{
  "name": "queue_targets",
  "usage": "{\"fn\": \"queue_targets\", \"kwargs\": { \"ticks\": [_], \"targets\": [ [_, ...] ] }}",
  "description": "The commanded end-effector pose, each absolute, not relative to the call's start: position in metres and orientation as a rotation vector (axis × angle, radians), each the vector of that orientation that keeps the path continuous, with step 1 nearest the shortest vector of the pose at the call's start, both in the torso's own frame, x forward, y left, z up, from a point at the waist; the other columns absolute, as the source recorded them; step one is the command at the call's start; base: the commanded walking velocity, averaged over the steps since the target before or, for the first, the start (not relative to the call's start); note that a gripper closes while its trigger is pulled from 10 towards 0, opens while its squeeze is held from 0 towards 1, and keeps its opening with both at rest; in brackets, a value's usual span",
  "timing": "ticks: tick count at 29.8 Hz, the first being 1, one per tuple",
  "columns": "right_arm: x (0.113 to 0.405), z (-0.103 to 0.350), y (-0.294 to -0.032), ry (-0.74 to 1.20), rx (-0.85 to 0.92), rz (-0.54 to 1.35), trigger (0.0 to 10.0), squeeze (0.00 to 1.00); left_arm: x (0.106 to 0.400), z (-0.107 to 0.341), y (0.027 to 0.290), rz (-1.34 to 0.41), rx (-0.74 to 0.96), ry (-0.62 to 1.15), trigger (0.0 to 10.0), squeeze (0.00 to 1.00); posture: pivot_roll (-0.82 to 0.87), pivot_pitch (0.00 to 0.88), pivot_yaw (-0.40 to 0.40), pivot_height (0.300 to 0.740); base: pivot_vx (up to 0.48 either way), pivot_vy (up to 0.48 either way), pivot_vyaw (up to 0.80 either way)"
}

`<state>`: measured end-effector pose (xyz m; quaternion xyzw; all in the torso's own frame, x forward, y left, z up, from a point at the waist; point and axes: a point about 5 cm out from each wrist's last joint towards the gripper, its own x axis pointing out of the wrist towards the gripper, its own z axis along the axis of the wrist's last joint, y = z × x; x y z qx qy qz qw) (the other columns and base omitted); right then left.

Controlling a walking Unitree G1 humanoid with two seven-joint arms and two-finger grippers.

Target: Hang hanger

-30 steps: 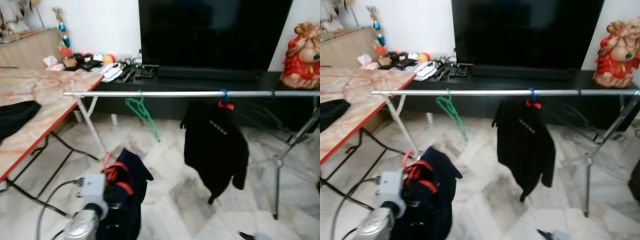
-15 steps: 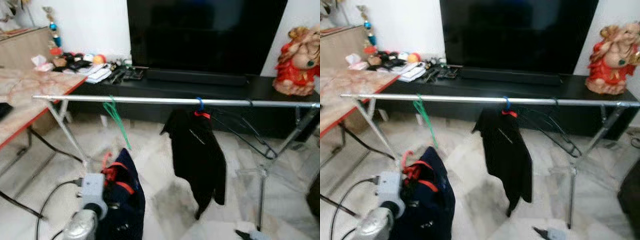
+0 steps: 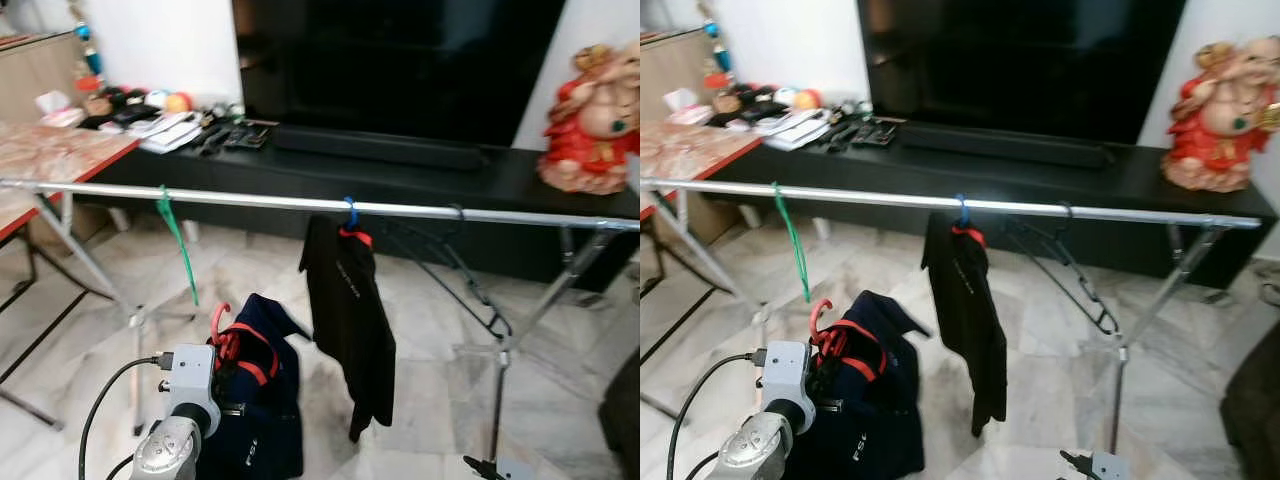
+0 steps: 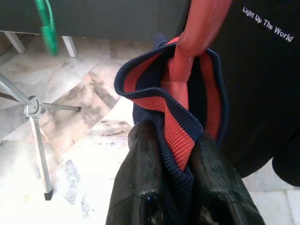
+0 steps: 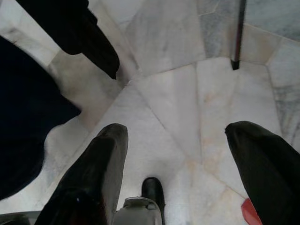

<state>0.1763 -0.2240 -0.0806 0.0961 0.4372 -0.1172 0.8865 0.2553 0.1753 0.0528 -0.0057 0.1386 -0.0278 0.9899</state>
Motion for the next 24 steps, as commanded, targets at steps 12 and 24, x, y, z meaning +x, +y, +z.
{"fn": "queue_targets", "kwargs": {
  "ticks": [12, 24],
  "targets": [
    [0.174, -0.081, -0.228, 0.927, 0.197, -0.236, 10.0, 0.0, 0.259, 0.064, 0.181, -0.02, -0.043, 0.208, 10.0, 0.0, 0.0, 0.0, 0.024, 0.74, 0.11, 0.0, 0.0],
    [0.169, -0.082, -0.23, 0.938, 0.212, -0.212, 10.0, 0.0, 0.259, 0.064, 0.182, -0.024, -0.051, 0.206, 10.0, 0.0, 0.0, 0.0, 0.024, 0.74, 0.46, 0.0, 0.0]
  ]
}}
